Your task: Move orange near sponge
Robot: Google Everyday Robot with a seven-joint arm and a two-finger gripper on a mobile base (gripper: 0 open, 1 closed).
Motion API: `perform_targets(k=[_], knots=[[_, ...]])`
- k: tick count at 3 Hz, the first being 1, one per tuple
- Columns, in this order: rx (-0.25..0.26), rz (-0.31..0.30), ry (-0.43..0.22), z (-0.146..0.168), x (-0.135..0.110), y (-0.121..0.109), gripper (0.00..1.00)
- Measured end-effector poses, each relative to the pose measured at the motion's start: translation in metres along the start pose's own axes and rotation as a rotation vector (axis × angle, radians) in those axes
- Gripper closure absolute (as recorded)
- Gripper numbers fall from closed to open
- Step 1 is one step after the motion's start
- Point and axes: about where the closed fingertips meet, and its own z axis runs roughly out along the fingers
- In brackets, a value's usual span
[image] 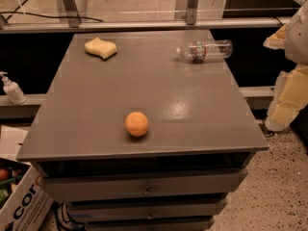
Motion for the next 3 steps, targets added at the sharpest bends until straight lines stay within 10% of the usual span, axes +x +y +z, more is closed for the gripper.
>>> perform_targets(k=[3], knots=[[-0.032, 0.057, -0.149, 0.042, -0.016, 0.021, 0.0]])
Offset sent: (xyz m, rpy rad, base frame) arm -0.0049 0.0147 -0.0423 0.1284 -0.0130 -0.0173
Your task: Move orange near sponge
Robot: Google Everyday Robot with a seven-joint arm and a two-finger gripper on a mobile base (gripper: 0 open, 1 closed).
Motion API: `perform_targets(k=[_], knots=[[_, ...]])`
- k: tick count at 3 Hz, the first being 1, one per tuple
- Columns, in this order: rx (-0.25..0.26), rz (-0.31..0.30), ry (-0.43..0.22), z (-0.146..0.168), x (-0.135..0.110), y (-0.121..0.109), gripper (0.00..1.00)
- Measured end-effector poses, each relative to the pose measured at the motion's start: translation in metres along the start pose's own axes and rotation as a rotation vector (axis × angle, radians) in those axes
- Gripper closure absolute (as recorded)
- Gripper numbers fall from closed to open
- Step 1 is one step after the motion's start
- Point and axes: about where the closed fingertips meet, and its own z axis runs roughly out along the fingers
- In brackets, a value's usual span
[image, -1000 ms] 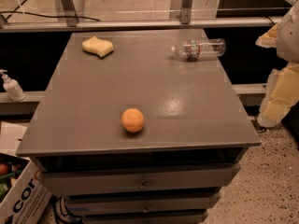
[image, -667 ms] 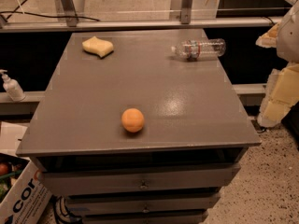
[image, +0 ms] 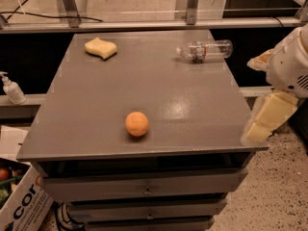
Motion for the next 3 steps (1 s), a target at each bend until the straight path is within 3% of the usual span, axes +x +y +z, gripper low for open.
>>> perform_targets(k=[2, 3], knots=[[-0.106, 0.042, -0.25, 0.056, -0.057, 0.035, 0.0], [-0.165, 0.059, -0.371, 0.073, -0.1, 0.06, 0.0]])
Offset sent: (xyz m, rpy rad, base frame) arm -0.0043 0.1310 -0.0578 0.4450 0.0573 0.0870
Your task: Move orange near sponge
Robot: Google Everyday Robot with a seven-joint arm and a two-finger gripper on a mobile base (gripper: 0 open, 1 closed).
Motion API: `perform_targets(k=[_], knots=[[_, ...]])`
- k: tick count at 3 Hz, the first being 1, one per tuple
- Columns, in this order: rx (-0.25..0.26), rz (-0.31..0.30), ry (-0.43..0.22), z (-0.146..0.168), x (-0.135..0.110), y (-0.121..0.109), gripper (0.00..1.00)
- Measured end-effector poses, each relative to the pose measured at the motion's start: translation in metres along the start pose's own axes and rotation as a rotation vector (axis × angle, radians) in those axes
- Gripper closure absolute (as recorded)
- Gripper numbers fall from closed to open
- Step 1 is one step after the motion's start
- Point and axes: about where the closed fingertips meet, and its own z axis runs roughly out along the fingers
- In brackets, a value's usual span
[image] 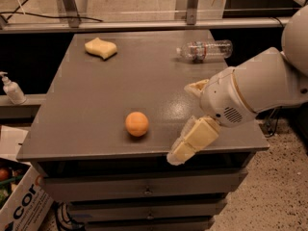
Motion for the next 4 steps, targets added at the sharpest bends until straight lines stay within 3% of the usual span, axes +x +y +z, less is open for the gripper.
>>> perform_targets(k=[1, 2, 4], knots=[[0.0, 0.0, 0.0, 0.0, 0.0, 0.0, 0.0], [-0.007, 0.003, -0.046, 0.005, 0.002, -0.004, 0.0], [-0.018, -0.037, -0.199, 0.058, -0.008, -0.023, 0.0]])
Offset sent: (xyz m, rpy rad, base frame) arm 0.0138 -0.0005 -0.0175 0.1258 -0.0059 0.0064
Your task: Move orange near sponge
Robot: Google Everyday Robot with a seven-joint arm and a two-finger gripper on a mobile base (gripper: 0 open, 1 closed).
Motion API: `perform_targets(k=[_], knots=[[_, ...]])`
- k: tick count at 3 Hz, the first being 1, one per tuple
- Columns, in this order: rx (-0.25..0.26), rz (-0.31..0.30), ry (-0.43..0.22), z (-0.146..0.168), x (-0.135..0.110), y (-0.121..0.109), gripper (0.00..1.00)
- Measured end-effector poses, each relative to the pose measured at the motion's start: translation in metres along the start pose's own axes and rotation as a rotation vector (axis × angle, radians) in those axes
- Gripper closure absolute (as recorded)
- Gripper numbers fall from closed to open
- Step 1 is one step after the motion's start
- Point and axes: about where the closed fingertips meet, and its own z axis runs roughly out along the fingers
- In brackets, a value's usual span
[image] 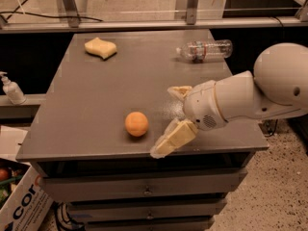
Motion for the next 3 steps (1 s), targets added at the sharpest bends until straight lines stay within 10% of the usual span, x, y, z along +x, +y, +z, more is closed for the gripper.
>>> perform_targets(k=[2, 3], knots=[[-0.003, -0.021, -0.092, 0.052, -0.011, -0.002, 0.0], [-0.012, -0.027, -0.115, 0.069, -0.018, 0.003, 0.18]])
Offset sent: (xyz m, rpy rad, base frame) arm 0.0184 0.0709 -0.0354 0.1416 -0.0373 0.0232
